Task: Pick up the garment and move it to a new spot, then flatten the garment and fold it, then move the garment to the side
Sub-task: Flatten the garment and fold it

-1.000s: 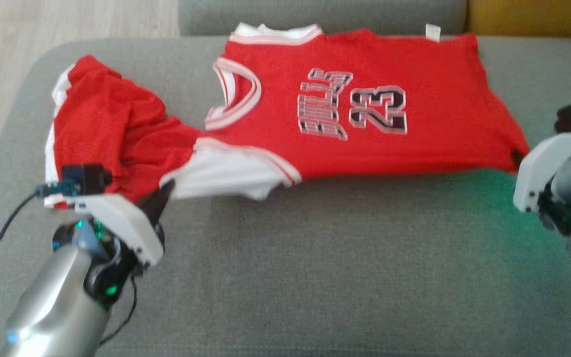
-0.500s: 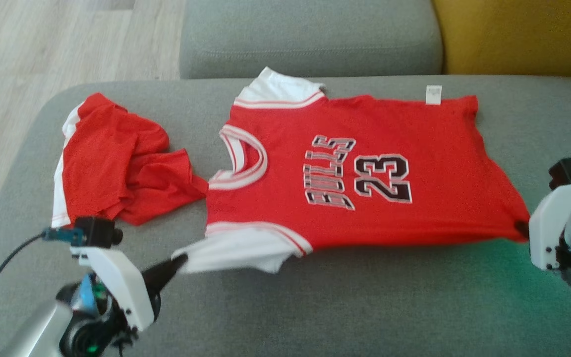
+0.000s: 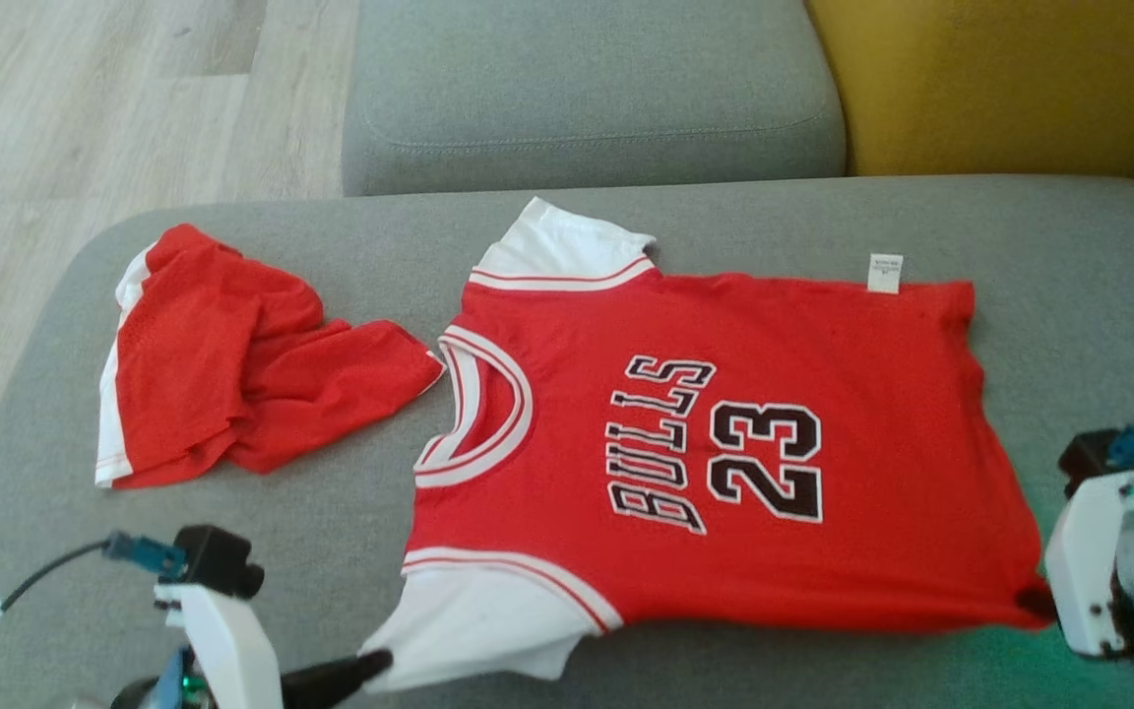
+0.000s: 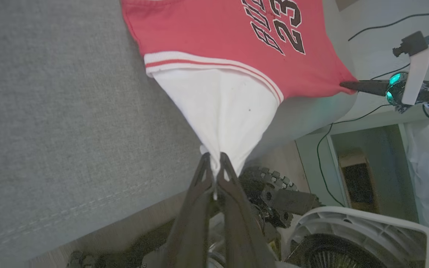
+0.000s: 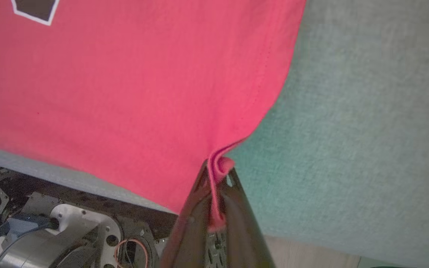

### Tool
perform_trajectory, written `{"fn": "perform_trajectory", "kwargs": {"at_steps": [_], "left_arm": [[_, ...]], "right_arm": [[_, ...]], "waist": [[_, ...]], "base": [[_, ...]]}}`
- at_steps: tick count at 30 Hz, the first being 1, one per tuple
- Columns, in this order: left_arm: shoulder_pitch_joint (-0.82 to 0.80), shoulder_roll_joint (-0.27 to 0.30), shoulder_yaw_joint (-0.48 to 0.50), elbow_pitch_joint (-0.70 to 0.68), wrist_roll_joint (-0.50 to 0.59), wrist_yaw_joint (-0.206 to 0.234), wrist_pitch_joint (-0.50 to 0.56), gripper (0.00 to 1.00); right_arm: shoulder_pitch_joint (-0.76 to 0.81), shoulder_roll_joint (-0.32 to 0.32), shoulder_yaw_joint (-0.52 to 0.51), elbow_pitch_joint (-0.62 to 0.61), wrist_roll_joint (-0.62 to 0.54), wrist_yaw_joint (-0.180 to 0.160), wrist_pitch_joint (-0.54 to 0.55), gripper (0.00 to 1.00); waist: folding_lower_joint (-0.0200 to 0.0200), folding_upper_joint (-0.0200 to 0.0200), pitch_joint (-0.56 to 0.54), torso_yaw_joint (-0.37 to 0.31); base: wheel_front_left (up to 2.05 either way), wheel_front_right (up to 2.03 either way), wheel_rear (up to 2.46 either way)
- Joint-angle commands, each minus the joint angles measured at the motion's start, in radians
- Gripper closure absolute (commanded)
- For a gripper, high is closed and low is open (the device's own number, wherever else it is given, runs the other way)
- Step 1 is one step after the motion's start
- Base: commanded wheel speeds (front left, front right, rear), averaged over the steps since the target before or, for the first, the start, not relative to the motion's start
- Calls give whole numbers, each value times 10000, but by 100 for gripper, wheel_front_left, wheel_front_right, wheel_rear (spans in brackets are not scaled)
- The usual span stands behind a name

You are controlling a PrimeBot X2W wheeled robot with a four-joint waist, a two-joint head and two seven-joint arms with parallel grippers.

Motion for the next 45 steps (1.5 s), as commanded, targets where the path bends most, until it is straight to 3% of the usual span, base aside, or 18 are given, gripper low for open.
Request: {"fn": "perform_trajectory", "kwargs": {"at_steps": [1, 7, 16, 37, 38, 39, 40, 41, 42, 45], "left_arm": [[-438, 461, 484, -459, -71, 61, 48, 100], [-534, 595, 694, -909, 60, 250, -99, 100], [-1824, 370, 866, -727, 321, 235, -195, 100], [-6023, -546, 444, 2046, 1115, -432, -253, 100], [-6157, -553, 371, 2190, 1218, -461, -306, 100], [-6279, -563, 294, 2340, 1324, -487, -381, 100], [-6383, -577, 208, 2484, 1431, -511, -465, 100], [-6471, -603, 132, 2623, 1544, -528, -579, 54], [-6549, -636, 83, 2777, 1671, -538, -738, 0], [-6797, -813, 118, 3305, 2206, -505, -1683, 0]], "right_arm": [[-8, -559, -75, -339, 60, -9, 125, 100], [167, -565, -561, -829, -227, -9, 557, 100], [-297, 98, -1337, -968, -1260, -9, 1091, 100], [-2647, 1914, -2562, 156, -3194, -9, 1337, 100], [-2738, 1957, -2558, 203, -3296, -9, 1283, 95], [-2824, 1999, -2561, 219, -3410, -9, 1129, 2], [-2896, 2057, -2586, 267, -3497, -9, 979, 0], [-2949, 2127, -2585, 316, -3542, -9, 856, 0], [-2993, 2182, -2587, 371, -3575, -9, 754, 0], [-3163, 2277, -2751, 544, -3860, -9, 52, 0]], "waist": [[1, -1, 12, -17], [1, -1, 190, -103], [1, -1, 588, -274], [1, -1, 2346, -703], [1, -1, 2404, -728], [1, -1, 2451, -746], [1, -1, 2488, -763], [1, -1, 2512, -776], [1, -1, 2530, -788], [1, -1, 2543, -808]], "base": [[0, 0, 0], [0, 0, 0], [0, 0, 0], [0, 0, 0], [0, 0, 0], [0, 0, 0], [0, 0, 0], [0, 0, 0], [0, 0, 0], [0, 0, 0]]}}
